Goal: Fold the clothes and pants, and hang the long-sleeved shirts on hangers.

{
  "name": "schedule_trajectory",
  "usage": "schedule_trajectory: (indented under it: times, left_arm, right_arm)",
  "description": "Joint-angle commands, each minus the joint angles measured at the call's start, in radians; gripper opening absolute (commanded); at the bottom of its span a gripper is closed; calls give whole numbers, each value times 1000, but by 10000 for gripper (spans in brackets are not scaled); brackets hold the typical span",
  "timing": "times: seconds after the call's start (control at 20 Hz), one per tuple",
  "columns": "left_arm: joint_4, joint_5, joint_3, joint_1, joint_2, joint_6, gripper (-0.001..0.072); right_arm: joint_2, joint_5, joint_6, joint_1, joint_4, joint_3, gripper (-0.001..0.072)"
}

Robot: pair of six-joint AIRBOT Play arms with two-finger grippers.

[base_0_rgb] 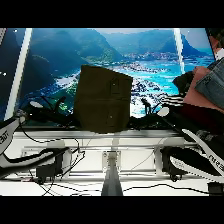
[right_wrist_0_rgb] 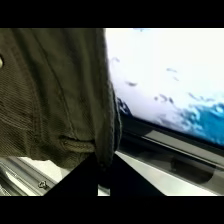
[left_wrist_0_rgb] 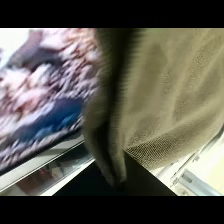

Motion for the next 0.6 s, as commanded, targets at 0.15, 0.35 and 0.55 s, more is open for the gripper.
schedule_trajectory:
  times: [0.15, 0.35, 0.55]
  left_arm:
    - [-16, -75, 177, -19, 14, 21, 32]
    - [-15, -30, 443, -19, 217, -7, 30]
    - [-15, 149, 629, -19, 541, -37, 32]
  right_arm:
    - [38, 22, -132, 1, 46, 189, 41]
    - [118, 34, -158, 1, -74, 441, 40]
    - [227, 39, -157, 1, -117, 630, 41]
